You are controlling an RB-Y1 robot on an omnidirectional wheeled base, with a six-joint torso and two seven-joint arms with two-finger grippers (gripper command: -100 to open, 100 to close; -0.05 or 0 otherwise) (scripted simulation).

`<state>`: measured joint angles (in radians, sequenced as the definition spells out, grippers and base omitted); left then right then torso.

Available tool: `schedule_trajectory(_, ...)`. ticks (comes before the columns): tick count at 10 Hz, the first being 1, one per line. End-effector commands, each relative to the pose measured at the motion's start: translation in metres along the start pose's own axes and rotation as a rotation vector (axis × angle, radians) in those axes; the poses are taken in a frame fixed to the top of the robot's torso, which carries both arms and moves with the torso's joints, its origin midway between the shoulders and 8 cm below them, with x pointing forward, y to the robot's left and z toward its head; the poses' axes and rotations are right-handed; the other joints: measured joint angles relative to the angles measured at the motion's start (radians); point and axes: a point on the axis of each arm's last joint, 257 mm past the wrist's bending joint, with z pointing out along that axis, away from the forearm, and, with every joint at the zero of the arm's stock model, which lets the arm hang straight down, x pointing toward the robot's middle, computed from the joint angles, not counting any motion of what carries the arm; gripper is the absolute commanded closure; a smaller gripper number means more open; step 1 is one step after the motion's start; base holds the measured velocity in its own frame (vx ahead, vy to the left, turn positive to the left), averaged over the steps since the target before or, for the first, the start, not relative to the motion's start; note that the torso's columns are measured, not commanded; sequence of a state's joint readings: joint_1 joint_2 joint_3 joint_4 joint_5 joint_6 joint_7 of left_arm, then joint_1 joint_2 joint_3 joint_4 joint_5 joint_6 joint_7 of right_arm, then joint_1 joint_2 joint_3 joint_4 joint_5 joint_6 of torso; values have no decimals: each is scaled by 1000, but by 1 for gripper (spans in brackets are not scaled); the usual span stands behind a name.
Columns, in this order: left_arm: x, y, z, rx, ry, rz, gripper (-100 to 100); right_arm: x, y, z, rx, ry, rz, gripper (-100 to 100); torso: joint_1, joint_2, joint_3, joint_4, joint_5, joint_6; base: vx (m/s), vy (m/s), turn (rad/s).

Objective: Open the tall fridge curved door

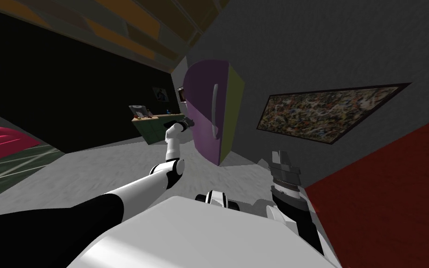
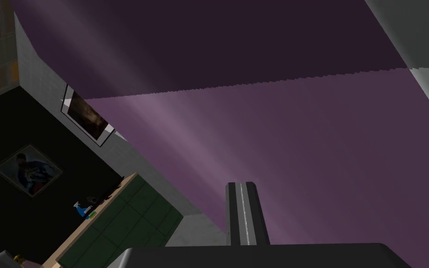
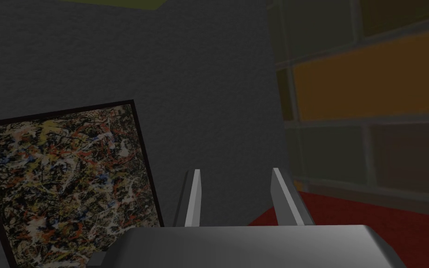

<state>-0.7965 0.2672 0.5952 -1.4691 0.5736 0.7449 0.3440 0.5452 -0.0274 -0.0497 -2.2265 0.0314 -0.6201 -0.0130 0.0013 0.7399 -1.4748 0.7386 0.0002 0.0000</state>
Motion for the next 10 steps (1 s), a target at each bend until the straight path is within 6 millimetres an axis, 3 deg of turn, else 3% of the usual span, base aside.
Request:
schedule_trajectory(1,12,17,2,-38,31,-4,100,0,0,0,0,0,0,0,-4,-1,0,0,-1,0,-137,267,-45)
schedule_trajectory(5,19,25,1,-59,49,-7,100,0,0,0,0,0,0,0,-3,-3,-2,-1,0,0,-111,209,-30)
schedule_trajectory(6,22,27,2,-67,51,-36,-100,0,0,0,0,0,0,0,-10,-6,-4,-2,-3,0,46,-63,-54)
schedule_trajectory(7,23,28,3,-69,52,-43,-100,0,0,0,0,0,1,0,-16,-10,-6,-3,-5,1,126,-119,-46)
schedule_trajectory(10,28,31,5,-83,57,-99,-100,0,0,0,0,-1,1,0,-2,-4,-3,-1,0,0,154,-149,-49)
